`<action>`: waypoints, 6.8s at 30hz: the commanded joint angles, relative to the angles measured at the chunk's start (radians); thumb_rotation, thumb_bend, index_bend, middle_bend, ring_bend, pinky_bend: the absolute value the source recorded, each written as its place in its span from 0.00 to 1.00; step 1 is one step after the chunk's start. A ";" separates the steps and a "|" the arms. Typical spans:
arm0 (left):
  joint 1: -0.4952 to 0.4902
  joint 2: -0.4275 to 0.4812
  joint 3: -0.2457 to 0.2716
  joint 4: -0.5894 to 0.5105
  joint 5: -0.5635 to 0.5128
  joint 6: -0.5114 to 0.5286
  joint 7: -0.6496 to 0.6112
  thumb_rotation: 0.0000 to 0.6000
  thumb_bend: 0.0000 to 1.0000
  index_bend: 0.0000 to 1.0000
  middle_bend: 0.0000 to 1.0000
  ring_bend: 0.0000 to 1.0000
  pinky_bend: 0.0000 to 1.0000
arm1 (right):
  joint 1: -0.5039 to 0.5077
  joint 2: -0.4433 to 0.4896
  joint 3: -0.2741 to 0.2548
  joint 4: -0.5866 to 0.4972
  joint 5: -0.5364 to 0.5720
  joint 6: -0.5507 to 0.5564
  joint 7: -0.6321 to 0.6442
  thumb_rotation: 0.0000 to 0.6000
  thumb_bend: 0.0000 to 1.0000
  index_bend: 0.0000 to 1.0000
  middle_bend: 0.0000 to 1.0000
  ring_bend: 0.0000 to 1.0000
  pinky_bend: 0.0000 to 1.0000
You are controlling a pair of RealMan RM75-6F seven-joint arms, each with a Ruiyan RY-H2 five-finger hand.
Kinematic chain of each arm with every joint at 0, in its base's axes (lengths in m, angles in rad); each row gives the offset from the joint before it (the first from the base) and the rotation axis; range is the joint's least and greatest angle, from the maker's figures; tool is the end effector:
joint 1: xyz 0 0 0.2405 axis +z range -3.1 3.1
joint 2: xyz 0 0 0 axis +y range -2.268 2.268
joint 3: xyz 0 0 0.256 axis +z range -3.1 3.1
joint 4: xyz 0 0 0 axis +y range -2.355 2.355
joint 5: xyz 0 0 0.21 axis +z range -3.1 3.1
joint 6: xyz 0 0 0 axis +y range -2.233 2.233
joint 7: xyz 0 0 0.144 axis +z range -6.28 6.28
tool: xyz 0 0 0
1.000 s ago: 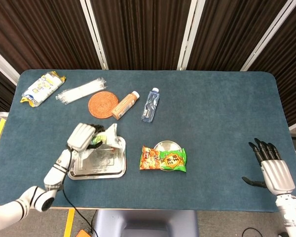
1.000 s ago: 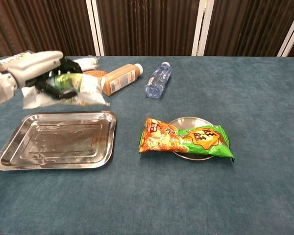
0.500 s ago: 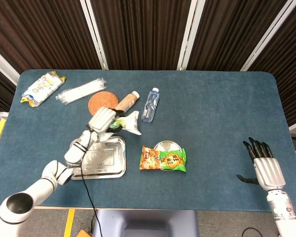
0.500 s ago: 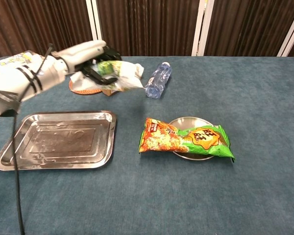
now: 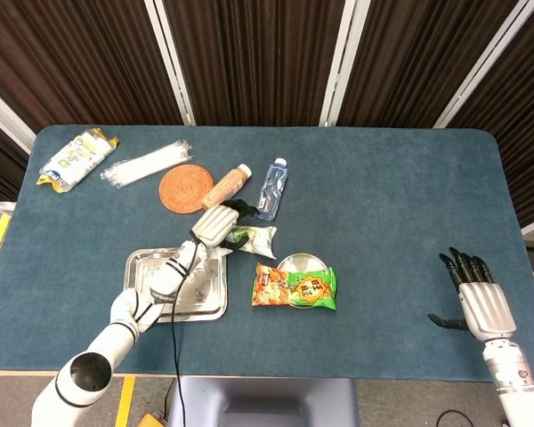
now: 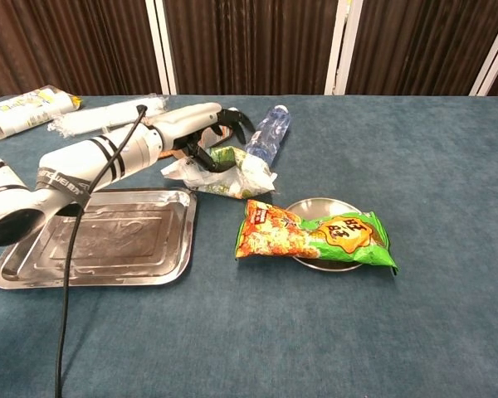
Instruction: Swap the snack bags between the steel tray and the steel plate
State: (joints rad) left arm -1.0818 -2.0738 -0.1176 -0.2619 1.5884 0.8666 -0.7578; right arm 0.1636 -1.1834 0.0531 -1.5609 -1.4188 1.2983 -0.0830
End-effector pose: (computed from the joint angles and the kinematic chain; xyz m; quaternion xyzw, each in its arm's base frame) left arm -0.1060 0.4513 -0.0825 -0.7416 -0.3733 -0.4615 0.3125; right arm -0.3206 -0.2050 0.1230 0.6330 -0.4143 0.3247 0.5677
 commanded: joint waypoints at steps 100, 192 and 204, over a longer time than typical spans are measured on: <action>0.839 0.763 0.130 -0.978 0.072 0.729 0.537 1.00 0.36 0.00 0.01 0.00 0.01 | 0.449 -0.494 -0.026 -0.189 0.149 -0.212 -0.593 1.00 0.47 0.79 0.63 0.52 0.53; 0.835 0.762 0.096 -0.973 0.044 0.657 0.543 1.00 0.36 0.00 0.02 0.00 0.01 | 0.693 -0.419 0.120 -0.003 0.492 -0.176 -0.664 1.00 0.38 0.84 0.73 0.67 0.73; 0.835 0.764 0.104 -0.979 0.055 0.660 0.544 1.00 0.36 0.00 0.02 0.00 0.01 | 0.680 -0.460 0.069 0.075 0.498 -0.266 -0.636 1.00 0.37 0.24 0.42 0.34 0.51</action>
State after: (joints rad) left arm -0.2470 -1.3102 -0.0137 -1.2414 1.6435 1.5265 -0.2138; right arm 0.8409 -1.6459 0.1252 -1.4827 -0.9358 1.0495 -0.7090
